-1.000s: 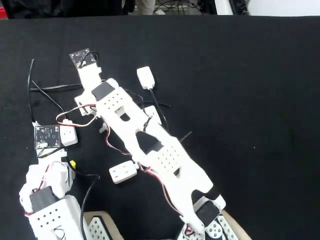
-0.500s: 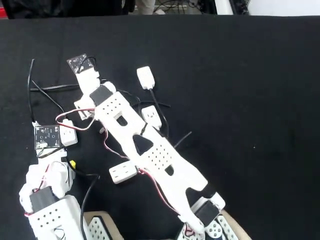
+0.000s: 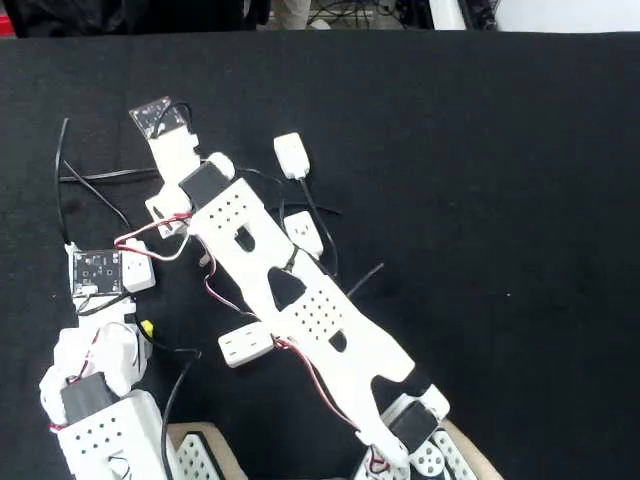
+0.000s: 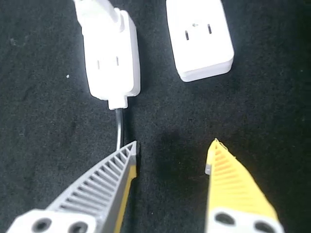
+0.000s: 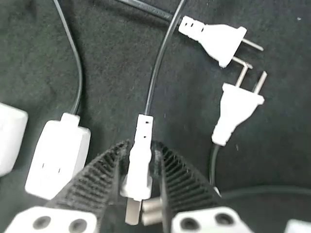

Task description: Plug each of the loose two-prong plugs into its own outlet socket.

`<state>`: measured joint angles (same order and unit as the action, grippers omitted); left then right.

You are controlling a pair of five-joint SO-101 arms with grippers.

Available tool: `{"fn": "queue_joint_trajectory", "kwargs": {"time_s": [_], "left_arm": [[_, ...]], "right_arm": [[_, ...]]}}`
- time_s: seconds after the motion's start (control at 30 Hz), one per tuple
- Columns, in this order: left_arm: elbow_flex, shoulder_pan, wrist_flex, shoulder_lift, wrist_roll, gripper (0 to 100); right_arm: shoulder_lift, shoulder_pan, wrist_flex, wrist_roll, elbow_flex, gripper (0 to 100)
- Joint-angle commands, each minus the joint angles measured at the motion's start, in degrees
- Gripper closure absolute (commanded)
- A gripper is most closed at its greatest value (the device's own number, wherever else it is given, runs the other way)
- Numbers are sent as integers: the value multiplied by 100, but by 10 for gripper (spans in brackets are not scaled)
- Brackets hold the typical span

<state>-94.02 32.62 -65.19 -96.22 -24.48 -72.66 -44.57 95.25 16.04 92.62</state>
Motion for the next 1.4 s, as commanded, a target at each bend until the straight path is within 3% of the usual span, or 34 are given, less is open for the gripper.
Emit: {"fn": "queue_joint_trajectory", "kwargs": {"time_s": [0.0, 0.23, 0.5, 0.7, 0.9, 1.0, 1.13, 1.37], "left_arm": [[40, -101, 114, -44, -62, 770], [40, -75, 79, -44, -62, 770], [40, -66, 70, -44, -62, 770], [40, -57, 62, -44, -62, 770], [40, -57, 62, -44, -62, 770], [40, -57, 62, -44, -62, 770], [40, -57, 62, -44, -62, 770], [40, -57, 62, -44, -62, 770]], "right_arm": [[1033, 9, 598, -114, 295, 986], [3099, 475, 607, -738, -1147, 986], [7319, 835, 589, -1521, -6149, 986], [9631, 2127, 554, -2734, -9622, 986], [10299, 3947, -554, -4185, -12171, 986], [10299, 4475, -1389, -4589, -13024, 986], [10299, 4510, -2356, -4642, -13965, 985], [10211, 3974, -3525, -3727, -14756, 983]]}}
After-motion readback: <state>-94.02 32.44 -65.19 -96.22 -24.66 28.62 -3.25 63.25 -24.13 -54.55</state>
